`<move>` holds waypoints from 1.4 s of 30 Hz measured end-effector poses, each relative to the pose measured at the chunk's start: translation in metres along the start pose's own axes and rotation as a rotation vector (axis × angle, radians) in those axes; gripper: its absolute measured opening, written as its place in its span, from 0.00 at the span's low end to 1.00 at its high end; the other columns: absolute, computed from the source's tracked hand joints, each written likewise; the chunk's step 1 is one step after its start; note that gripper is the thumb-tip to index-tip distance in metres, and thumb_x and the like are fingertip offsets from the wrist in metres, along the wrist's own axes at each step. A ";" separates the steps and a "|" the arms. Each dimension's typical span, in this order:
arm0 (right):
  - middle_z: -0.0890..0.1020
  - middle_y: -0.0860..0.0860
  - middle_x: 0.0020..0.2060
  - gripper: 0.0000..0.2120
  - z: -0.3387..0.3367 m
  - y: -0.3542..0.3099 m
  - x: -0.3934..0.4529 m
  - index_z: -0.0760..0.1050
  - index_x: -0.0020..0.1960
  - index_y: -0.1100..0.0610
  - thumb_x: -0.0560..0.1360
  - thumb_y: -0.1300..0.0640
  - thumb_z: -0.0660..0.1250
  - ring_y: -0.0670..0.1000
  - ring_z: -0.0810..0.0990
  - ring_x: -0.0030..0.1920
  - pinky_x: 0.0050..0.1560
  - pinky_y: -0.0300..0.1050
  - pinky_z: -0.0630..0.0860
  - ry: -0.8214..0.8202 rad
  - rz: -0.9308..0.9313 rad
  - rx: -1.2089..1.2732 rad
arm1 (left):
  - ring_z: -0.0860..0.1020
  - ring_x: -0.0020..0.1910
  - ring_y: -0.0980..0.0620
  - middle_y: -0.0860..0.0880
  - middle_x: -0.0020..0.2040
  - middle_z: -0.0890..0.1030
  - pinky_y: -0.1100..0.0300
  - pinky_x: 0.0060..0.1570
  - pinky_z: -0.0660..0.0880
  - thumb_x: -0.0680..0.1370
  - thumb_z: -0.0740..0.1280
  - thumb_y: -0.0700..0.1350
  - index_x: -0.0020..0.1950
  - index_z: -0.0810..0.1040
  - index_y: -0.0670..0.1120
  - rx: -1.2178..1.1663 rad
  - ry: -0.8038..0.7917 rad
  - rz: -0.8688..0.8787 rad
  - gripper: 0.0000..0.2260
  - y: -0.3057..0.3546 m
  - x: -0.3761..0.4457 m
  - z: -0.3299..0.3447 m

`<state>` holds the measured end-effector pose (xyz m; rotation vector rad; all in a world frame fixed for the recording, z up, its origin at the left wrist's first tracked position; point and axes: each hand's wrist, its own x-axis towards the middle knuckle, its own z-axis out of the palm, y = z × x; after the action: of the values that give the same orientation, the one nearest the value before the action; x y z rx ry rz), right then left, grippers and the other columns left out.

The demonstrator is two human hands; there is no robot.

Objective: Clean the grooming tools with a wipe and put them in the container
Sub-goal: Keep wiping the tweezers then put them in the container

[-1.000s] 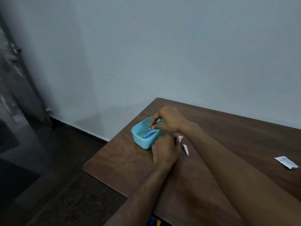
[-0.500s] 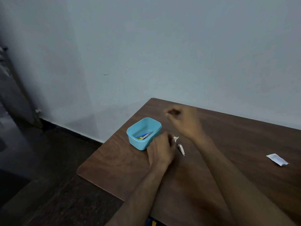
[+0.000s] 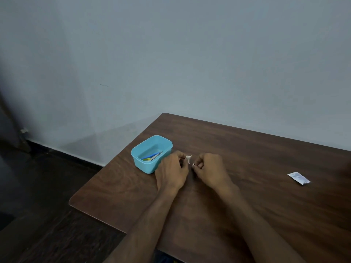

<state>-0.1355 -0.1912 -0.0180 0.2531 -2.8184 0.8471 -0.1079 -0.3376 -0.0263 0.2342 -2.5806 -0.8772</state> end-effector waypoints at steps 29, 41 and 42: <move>0.87 0.56 0.40 0.04 -0.084 0.125 -0.012 0.85 0.50 0.64 0.80 0.64 0.72 0.47 0.85 0.39 0.44 0.40 0.84 0.254 0.380 1.404 | 0.74 0.27 0.54 0.63 0.49 0.87 0.67 0.33 0.69 0.80 0.76 0.47 0.54 0.89 0.56 -0.509 -0.083 0.658 0.05 0.109 0.033 0.105; 0.87 0.57 0.42 0.03 -0.087 0.127 -0.015 0.85 0.50 0.63 0.80 0.64 0.72 0.48 0.85 0.41 0.45 0.39 0.85 0.253 0.372 1.359 | 0.78 0.35 0.68 0.61 0.47 0.86 0.71 0.36 0.69 0.79 0.77 0.47 0.52 0.88 0.55 -0.508 -0.112 0.693 0.03 0.108 0.034 0.103; 0.87 0.56 0.42 0.03 -0.087 0.125 -0.017 0.85 0.50 0.63 0.79 0.65 0.72 0.48 0.86 0.41 0.46 0.39 0.85 0.219 0.360 1.335 | 0.77 0.34 0.69 0.62 0.45 0.85 0.73 0.37 0.67 0.79 0.77 0.46 0.51 0.88 0.54 -0.519 -0.097 0.665 0.03 0.108 0.034 0.104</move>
<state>-0.1349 -0.0378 -0.0166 -0.1901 -1.6745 2.4888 -0.1861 -0.2051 -0.0237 -0.7771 -2.1623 -1.2380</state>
